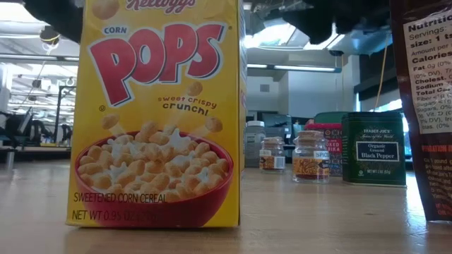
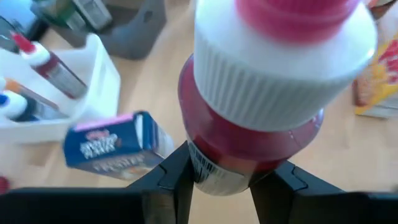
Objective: Pick & Place Kitchen Items
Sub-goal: Put the pink food coloring into the white bin
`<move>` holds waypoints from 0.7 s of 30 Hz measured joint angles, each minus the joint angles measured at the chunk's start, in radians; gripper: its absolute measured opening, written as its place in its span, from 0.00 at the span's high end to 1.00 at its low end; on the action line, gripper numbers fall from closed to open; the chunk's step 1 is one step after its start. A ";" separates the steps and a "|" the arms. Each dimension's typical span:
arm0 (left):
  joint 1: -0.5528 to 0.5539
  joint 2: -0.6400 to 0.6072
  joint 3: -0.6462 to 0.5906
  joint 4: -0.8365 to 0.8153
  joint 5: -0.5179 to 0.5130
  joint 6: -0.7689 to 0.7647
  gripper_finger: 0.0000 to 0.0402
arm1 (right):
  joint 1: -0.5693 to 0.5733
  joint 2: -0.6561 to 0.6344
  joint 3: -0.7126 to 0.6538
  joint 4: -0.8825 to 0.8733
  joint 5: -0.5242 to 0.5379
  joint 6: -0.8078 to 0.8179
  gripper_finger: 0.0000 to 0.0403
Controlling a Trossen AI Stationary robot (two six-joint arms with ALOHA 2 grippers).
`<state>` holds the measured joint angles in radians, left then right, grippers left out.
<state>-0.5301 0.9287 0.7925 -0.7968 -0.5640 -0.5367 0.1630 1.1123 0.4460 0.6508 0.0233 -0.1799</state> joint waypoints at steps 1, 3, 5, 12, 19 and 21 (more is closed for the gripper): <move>0.007 0.013 0.000 0.018 -0.007 0.021 0.70 | 0.001 0.013 0.010 0.015 -0.008 0.014 0.15; 0.028 0.041 0.001 0.071 -0.006 0.066 0.70 | 0.001 0.045 0.040 0.020 -0.035 -0.004 0.15; 0.055 0.072 0.001 0.125 0.023 0.117 0.70 | 0.002 0.080 0.074 0.012 -0.051 -0.061 0.15; 0.130 0.209 0.042 0.286 0.035 0.234 0.70 | 0.024 0.220 0.228 0.007 0.044 0.010 0.15; 0.161 0.350 0.128 0.379 -0.014 0.313 0.70 | 0.055 0.343 0.373 -0.085 0.202 -0.039 0.15; 0.162 0.384 0.158 0.383 -0.018 0.329 0.70 | 0.054 0.371 0.405 -0.086 0.213 -0.038 0.15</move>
<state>-0.3683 1.3122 0.9508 -0.4134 -0.5815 -0.2075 0.2174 1.4837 0.8515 0.5652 0.2358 -0.2175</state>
